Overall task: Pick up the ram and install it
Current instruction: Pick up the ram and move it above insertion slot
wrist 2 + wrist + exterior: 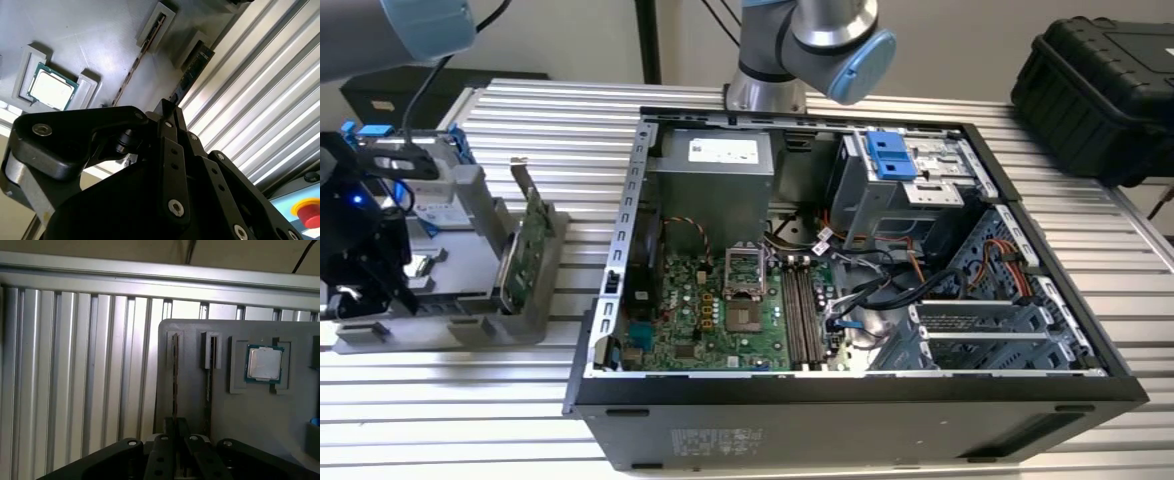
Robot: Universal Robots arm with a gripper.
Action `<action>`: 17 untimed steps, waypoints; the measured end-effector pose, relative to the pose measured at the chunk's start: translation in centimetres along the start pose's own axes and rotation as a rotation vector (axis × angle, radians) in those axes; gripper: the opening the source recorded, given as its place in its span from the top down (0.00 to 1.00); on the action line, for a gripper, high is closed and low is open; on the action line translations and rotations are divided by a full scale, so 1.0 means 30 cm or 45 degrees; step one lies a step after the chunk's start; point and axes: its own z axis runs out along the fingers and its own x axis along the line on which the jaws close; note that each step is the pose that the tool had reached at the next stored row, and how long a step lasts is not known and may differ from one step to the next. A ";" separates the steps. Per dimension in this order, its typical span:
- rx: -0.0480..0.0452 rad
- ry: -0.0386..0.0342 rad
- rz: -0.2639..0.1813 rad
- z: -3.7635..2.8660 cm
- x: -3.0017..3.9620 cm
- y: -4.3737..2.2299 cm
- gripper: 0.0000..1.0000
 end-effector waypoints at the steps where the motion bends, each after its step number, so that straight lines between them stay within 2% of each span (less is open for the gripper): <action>1: 0.000 -0.0002 0.000 -0.002 0.000 0.000 1.00; 17: 0.000 -0.0001 0.000 -0.038 0.000 0.000 1.00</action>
